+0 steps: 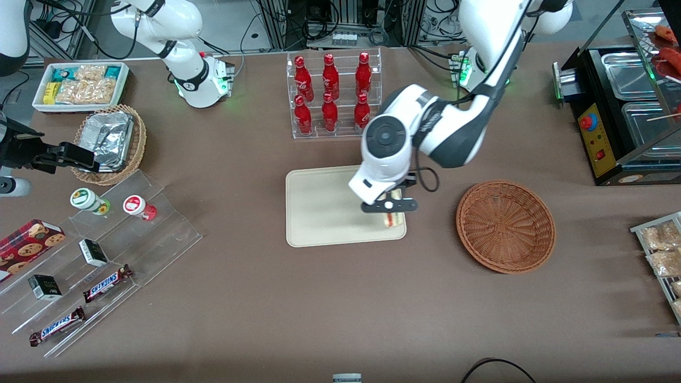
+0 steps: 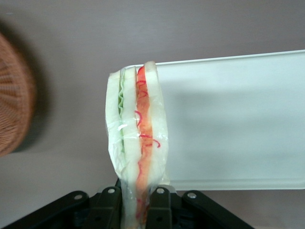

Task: Place sandwich from basket to tray
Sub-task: 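Lower the sandwich onto the tray and open the left gripper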

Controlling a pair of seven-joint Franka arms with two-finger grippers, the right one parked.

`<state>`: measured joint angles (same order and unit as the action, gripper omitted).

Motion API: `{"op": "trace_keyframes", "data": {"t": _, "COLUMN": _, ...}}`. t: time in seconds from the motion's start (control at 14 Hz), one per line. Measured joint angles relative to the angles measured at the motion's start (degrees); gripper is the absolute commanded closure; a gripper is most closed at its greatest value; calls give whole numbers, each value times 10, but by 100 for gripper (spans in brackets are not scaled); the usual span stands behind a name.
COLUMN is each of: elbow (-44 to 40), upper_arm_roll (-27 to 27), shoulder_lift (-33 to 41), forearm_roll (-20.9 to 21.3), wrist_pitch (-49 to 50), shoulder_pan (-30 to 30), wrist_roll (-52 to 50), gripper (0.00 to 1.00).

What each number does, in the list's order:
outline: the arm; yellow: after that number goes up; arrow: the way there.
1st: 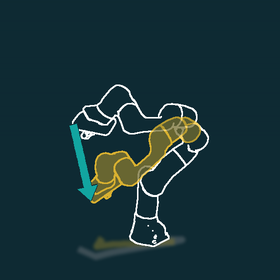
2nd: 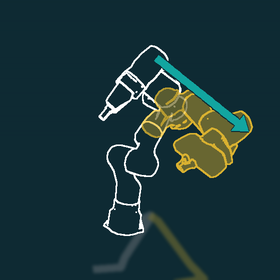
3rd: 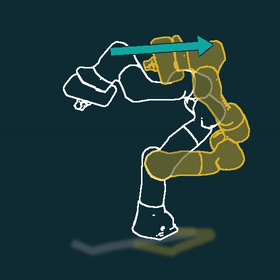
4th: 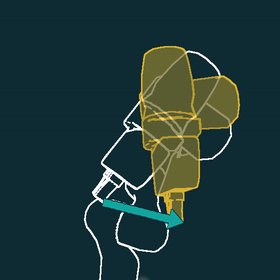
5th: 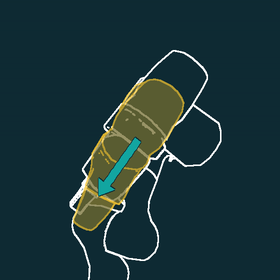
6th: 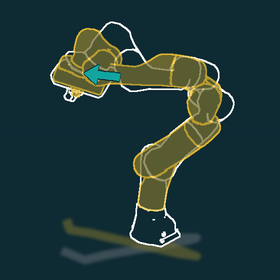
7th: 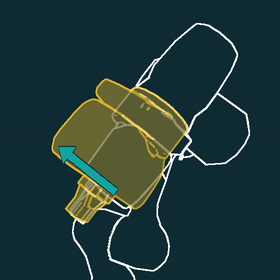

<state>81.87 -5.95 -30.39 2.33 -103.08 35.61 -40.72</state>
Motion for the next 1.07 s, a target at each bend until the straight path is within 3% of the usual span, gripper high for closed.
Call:
{"op": "trace_keyframes", "data": {"t": 0.5, "elbow": -4, "upper_arm_roll": 0, "shoulder_lift": -91, "forearm_roll": -1, "wrist_pitch": -97, "shoulder_pan": 67, "wrist_roll": -50, "gripper": 100}}
{"op": "trace_keyframes", "data": {"t": 0.93, "elbow": -6, "upper_arm_roll": 0, "shoulder_lift": -124, "forearm_roll": -1, "wrist_pitch": -115, "shoulder_pan": 83, "wrist_roll": -60, "gripper": 100}}
{"op": "trace_keyframes", "data": {"t": 1.0, "elbow": -6, "upper_arm_roll": 0, "shoulder_lift": -128, "forearm_roll": -1, "wrist_pitch": -115, "shoulder_pan": 86, "wrist_roll": -60, "gripper": 93}}
{"op": "trace_keyframes", "data": {"t": 1.07, "elbow": -6, "upper_arm_roll": 0, "shoulder_lift": -132, "forearm_roll": -2, "wrist_pitch": -115, "shoulder_pan": 88, "wrist_roll": -61, "gripper": 73}}
